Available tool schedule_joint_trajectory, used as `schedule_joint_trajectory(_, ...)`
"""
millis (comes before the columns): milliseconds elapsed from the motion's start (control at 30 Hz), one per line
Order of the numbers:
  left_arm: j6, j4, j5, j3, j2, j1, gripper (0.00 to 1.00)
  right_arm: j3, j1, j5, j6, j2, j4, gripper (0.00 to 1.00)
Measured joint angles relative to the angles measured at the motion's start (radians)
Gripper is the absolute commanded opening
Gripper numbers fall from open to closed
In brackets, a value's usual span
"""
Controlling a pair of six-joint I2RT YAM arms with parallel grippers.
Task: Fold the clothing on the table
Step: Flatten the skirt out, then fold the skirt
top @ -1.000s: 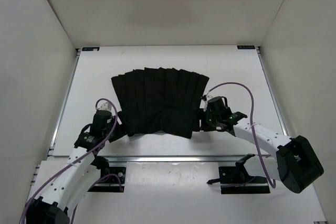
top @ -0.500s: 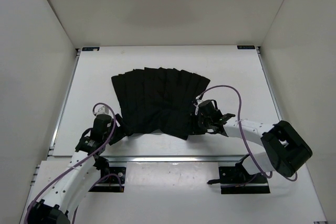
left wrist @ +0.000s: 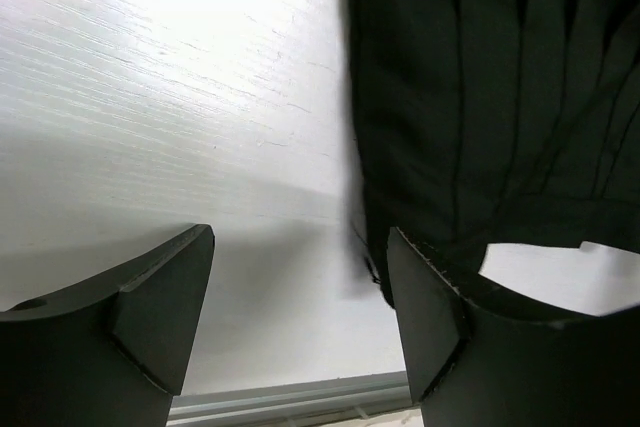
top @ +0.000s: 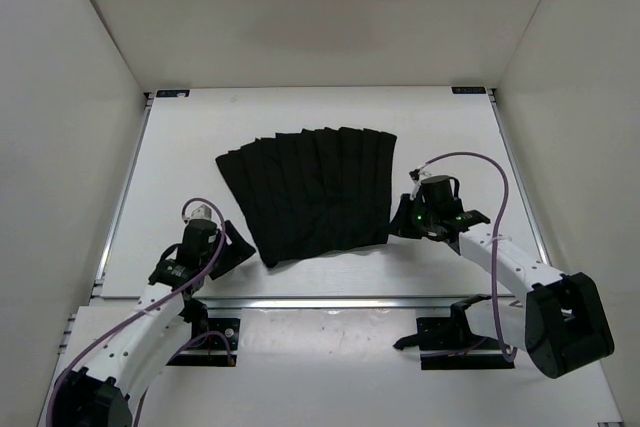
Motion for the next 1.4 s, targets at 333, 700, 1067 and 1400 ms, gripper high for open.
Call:
schedule_joint_trajectory(333, -0.115, 0.177, 0.089, -0.067, 0.043, -0.100, 0.77, -0.033, 0.007, -0.004, -0.010, 0.020, -0.012, 0.00)
schedule_joint_trajectory(700, -0.247, 0.412, 0.174, -0.155, 0.171, -0.134, 0.09, -0.033, -0.003, -0.003, -0.018, 0.021, -0.013, 0.00)
schedule_joint_trajectory(1067, 0.146, 0.044, 0.157, 0.377, 0.388, -0.010, 0.74, 0.047, -0.027, -0.002, -0.077, -0.055, -0.098, 0.00)
schedule_joint_trajectory(1400, 0.280, -0.153, 0.068, 0.340, 0.438, -0.027, 0.64, 0.042, -0.040, 0.013, -0.095, -0.036, -0.128, 0.00)
